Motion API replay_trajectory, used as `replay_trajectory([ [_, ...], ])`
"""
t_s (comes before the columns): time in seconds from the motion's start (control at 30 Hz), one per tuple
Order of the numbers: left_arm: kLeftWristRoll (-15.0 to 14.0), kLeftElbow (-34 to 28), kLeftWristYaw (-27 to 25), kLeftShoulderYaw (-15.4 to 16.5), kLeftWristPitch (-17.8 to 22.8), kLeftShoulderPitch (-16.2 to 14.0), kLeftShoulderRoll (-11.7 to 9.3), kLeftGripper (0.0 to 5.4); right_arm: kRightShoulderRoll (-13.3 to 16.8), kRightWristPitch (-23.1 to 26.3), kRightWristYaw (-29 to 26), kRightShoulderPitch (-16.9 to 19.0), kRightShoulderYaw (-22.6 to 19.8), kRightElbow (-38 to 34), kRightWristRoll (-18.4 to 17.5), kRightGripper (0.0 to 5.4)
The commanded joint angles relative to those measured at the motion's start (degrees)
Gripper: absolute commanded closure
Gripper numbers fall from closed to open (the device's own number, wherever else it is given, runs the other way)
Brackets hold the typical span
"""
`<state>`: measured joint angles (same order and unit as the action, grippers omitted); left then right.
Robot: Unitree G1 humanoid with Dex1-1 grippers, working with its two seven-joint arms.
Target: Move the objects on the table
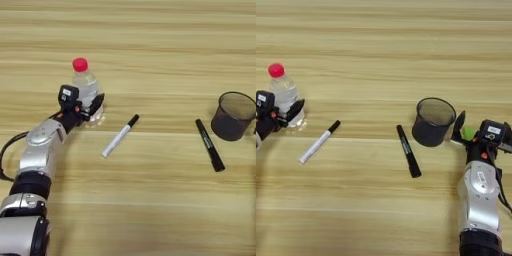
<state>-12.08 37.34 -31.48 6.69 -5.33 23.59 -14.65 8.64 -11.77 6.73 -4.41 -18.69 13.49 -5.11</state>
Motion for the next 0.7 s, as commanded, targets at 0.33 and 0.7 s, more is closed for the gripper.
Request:
replay_trajectory([
  [0.33,5.22,3.02,3.19,-1.77,-7.26,1.41,-0.11,2.29,0.32,0.12,-0.27,-0.29,-0.22,0.02,-0.49,0.0],
  [0.7,6.71,4.55,4.3,-3.03,-8.26,0.95,0.26,1.34,0.38,0.07,-0.29,-0.33,-0.27,0.17,-0.5,0.0],
])
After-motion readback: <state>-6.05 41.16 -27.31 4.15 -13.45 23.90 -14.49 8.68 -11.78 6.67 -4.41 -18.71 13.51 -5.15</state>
